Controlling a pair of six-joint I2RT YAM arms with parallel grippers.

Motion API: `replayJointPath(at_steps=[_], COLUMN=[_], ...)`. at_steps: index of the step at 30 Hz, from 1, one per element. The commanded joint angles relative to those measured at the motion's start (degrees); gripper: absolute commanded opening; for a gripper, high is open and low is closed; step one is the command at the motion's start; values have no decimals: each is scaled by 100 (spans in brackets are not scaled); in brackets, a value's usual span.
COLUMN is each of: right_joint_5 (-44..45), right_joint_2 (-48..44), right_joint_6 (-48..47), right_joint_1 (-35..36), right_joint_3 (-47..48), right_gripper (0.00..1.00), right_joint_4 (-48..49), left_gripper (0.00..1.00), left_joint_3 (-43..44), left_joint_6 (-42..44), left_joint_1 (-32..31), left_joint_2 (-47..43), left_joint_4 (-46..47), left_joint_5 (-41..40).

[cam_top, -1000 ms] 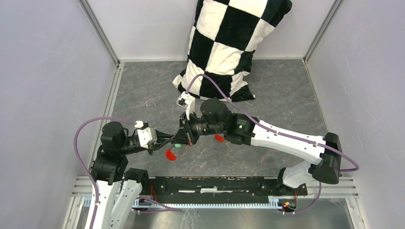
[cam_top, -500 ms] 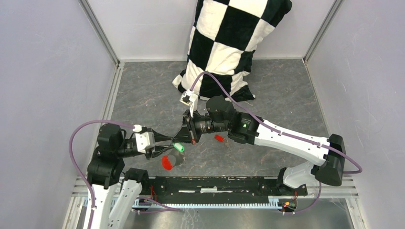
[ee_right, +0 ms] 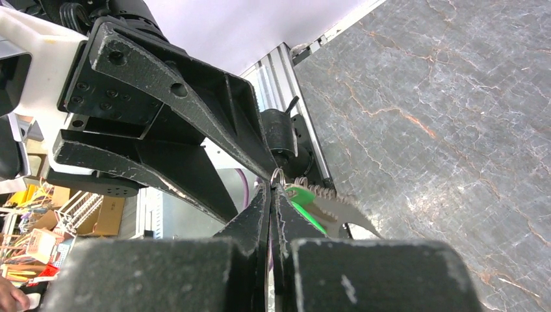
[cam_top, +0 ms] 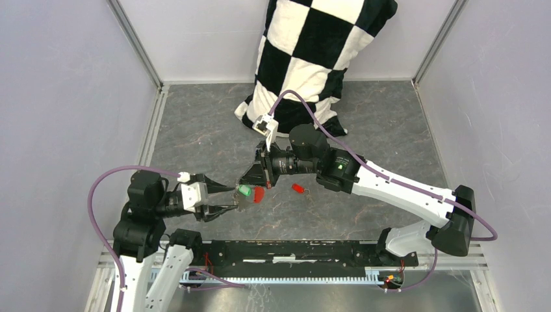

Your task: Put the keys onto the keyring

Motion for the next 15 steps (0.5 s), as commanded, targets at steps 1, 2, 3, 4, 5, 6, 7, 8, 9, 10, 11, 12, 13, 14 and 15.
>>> replayJointPath(at_steps=[1, 2, 3, 4, 5, 6, 7, 8, 9, 10, 11, 12, 13, 14, 15], right_joint_5=[25, 20, 23, 17, 24, 24, 20, 16, 17, 25, 39, 57, 64, 81, 111], right_joint_2=[-216, -217, -218, -219, -205, -200, -196, -185, -192, -189, -192, -191, -192, -191, -190], right_joint_6=[-100, -103, -110, -111, -99, -96, -86, -86, -77, -76, -76, -77, -79, -84, -100], right_joint_1=[-35, -30, -30, -34, -31, -31, -35, -33, -30, -34, -32, -30, -29, -32, -32], right_joint_3=[89, 100, 114, 115, 130, 147, 150, 171, 180, 181, 185, 192, 204, 212, 220], right_gripper=[0, 0, 0, 0, 0, 0, 0, 0, 0, 0, 0, 0, 0, 0, 0], right_joint_4=[276, 268, 265, 262, 263, 276, 280, 283, 294, 296, 290, 277, 257, 240, 218], left_gripper=[55, 54, 54, 53, 52, 51, 50, 49, 48, 46, 46, 46, 46, 46, 46], left_joint_3=[171, 155, 142, 128, 117, 102, 80, 54, 22, -2, -5, 0, 20, 40, 57], left_joint_6=[133, 127, 83, 42, 4, -24, -122, -236, -349, -473, -582, -710, -777, -833, -873], left_joint_1=[-18, -18, -18, -15, -16, -11, -18, -13, -17, -19, -15, -13, -13, -16, -19], left_joint_2=[55, 43, 31, 15, 0, -17, -42, -52, -78, -96, -108, -104, -103, -114, -112], left_joint_4=[-42, 0, 67, 112, 160, 200, 266, 347, 424, 500, 558, 586, 591, 591, 572], left_joint_5=[-292, -437, -564, -680, -742, -763, -772, -774, -771, -750, -719, -648, -530, -316, -129])
